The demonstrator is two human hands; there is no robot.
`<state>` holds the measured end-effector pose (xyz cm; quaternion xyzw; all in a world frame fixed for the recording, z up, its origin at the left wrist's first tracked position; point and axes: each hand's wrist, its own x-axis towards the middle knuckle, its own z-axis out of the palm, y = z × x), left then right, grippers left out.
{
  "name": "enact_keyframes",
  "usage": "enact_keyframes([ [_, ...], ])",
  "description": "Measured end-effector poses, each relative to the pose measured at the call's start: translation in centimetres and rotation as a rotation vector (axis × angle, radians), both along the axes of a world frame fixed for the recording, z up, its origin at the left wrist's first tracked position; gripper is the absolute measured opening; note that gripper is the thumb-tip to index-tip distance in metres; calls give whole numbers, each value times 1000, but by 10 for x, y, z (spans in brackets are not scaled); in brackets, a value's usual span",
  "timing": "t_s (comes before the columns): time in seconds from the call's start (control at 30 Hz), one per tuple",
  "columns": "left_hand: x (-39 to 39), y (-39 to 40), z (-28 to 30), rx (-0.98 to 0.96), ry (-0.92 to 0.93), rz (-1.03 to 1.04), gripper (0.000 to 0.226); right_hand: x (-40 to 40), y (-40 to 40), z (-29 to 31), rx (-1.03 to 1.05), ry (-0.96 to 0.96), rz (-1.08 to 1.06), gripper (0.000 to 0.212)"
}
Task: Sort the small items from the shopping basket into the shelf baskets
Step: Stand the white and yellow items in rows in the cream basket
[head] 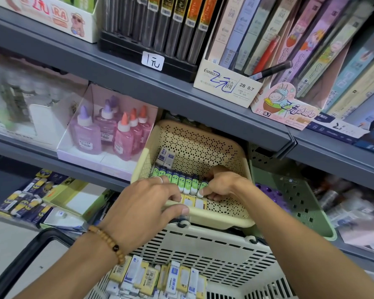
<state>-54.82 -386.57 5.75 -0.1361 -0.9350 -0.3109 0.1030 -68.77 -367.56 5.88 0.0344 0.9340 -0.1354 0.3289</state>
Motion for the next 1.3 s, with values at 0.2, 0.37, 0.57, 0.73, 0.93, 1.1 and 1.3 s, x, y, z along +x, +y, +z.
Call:
enact_keyframes([
  [0.2, -1, 0, 0, 0, -2, 0, 29, -3, -2, -1, -159, 95, 7, 45],
  [0.37, -2, 0, -2, 17, 6, -4, 28, 0, 2, -5, -253, 60, -20, 46],
  [0.57, 0, 0, 1, 28, 7, 12, 25, 5, 8, 4, -258, 145, -25, 37],
  [0.73, 34, 10, 8, 211, 77, 69, 28, 66, 18, 39, -641, 446, -127, 11],
  [0.93, 86, 33, -40, 257, -240, 80, 26, 169, 48, 41, -997, 564, -304, 10],
  [1.1, 104, 52, -105, -63, -604, 0, 64, 208, 86, -36, -850, 286, -501, 12],
  [1.3, 84, 99, -150, -434, -526, -45, 82, 192, 118, -123, -489, 6, -481, 29],
])
